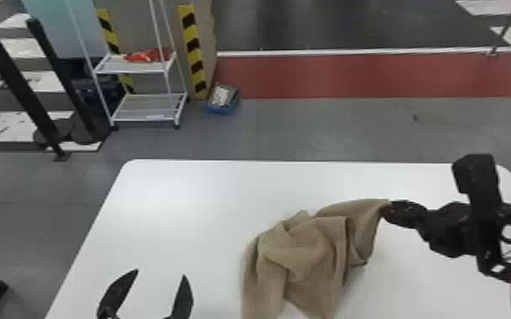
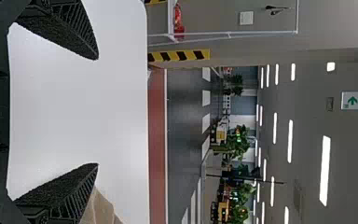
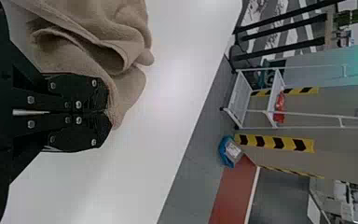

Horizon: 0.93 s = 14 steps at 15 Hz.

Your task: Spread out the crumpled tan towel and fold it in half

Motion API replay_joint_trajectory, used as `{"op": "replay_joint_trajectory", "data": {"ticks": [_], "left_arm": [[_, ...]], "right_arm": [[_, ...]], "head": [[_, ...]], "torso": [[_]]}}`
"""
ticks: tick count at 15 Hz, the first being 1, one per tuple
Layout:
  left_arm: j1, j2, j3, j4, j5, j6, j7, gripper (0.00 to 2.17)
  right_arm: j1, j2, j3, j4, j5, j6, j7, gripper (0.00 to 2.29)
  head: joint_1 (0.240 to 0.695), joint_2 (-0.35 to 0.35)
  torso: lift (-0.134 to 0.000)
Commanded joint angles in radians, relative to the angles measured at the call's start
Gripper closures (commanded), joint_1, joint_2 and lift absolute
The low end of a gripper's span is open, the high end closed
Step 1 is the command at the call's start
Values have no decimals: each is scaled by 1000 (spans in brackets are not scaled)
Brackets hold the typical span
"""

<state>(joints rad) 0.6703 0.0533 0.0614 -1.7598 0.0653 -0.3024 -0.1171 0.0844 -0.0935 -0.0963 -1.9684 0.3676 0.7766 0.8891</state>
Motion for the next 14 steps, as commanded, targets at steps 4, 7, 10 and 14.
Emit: {"op": "replay_joint_trajectory", "data": {"ticks": [4,7,10,14], "left_arm": [[-26,-1,0,14,4,4,-23,60],[-26,0,-3,16,4,4,-23,60],[-25,2,-3,13,4,4,-30,60],[-26,2,-5,14,5,4,-36,53]], "right_arm": [[-43,3,-34,95,149,2,-30,1825],[-78,3,-28,213,189,-1,-102,232],[-72,5,-53,190,174,11,-117,12],[-26,12,-103,88,57,-7,-145,60]], "head": [[695,17],[695,-47],[695,-64],[695,-82]], "torso": [[0],[0],[0],[0]]}}
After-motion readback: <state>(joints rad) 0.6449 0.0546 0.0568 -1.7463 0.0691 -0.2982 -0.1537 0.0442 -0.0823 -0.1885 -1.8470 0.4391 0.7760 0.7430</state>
